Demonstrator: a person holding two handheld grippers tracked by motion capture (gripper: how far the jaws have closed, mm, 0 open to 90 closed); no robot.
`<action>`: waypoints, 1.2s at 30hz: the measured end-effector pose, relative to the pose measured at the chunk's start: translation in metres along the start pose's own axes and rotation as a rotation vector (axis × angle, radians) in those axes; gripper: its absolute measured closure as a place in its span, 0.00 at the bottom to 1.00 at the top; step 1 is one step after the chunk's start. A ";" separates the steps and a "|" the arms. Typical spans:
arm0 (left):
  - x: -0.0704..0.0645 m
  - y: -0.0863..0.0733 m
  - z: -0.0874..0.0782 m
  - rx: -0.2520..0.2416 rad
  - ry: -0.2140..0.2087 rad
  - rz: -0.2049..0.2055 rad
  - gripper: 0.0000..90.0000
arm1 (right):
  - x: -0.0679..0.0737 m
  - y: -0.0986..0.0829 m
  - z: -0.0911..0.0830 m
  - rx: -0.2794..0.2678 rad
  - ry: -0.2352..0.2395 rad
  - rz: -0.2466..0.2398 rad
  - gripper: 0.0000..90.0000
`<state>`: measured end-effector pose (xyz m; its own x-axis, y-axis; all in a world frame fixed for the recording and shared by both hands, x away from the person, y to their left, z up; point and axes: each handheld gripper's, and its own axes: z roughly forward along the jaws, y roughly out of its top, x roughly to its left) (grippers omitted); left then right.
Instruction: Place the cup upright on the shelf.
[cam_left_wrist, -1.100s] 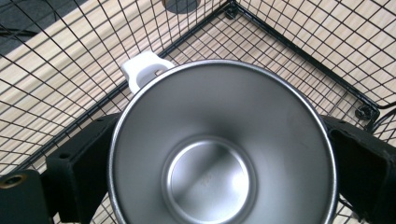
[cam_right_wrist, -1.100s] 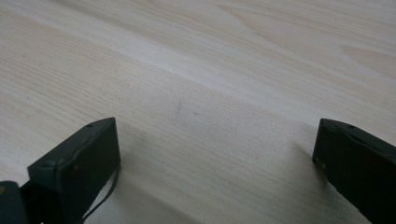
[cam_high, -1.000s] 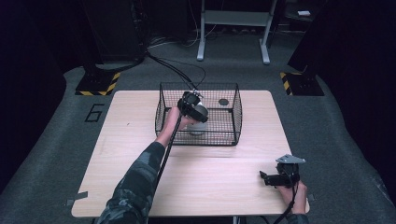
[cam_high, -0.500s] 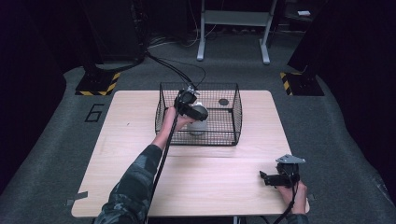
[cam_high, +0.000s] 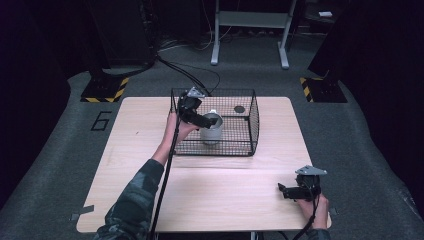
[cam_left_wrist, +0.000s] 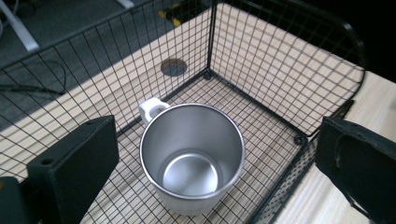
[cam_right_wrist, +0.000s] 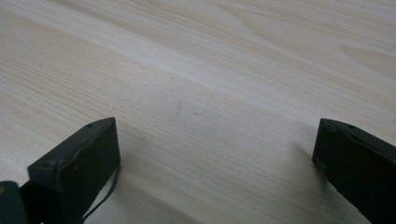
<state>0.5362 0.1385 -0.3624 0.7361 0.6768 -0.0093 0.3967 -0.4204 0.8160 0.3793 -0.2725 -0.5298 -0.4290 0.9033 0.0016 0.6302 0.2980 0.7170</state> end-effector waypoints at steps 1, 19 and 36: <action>-0.001 -0.001 -0.003 -0.001 -0.006 0.006 0.00 | 0.001 0.000 0.000 0.001 -0.001 0.005 0.00; -0.026 -0.037 -0.065 -0.023 -0.001 0.112 0.00 | 0.000 0.000 0.000 0.001 -0.003 0.002 0.00; -0.038 -0.113 -0.110 -0.020 0.086 0.102 0.00 | 0.001 0.000 0.000 -0.004 -0.004 0.009 0.00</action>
<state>0.4033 0.2267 -0.3903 0.7223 0.6806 0.1229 0.3109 -0.4782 0.8214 0.3788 -0.2720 -0.5300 -0.4205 0.9073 0.0053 0.6313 0.2884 0.7199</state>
